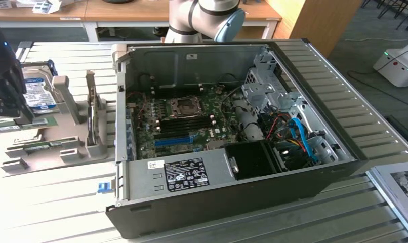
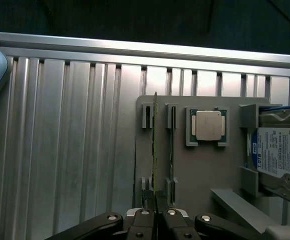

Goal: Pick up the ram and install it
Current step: 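Pick up the ram and move it above insertion slot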

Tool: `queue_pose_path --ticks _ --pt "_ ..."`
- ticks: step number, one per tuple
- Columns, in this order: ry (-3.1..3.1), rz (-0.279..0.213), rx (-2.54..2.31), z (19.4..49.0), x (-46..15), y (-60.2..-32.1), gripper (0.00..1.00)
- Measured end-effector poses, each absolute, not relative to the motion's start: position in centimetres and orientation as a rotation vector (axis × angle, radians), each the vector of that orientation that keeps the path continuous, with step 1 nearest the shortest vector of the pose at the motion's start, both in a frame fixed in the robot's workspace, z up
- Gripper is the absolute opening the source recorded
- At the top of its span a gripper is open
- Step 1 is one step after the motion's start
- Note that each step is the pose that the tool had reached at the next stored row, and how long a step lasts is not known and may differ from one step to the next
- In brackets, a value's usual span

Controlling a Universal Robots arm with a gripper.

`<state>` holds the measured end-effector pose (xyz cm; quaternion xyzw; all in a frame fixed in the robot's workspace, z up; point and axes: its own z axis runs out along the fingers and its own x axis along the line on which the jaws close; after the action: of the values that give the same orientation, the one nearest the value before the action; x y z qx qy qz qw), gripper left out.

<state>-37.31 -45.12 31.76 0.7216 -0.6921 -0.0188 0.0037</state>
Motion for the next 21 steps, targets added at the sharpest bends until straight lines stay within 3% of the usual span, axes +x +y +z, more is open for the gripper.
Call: queue_pose_path --ticks 21 --pt "-2.172 -0.059 2.258 33.4 -37.3 -45.1 0.12"
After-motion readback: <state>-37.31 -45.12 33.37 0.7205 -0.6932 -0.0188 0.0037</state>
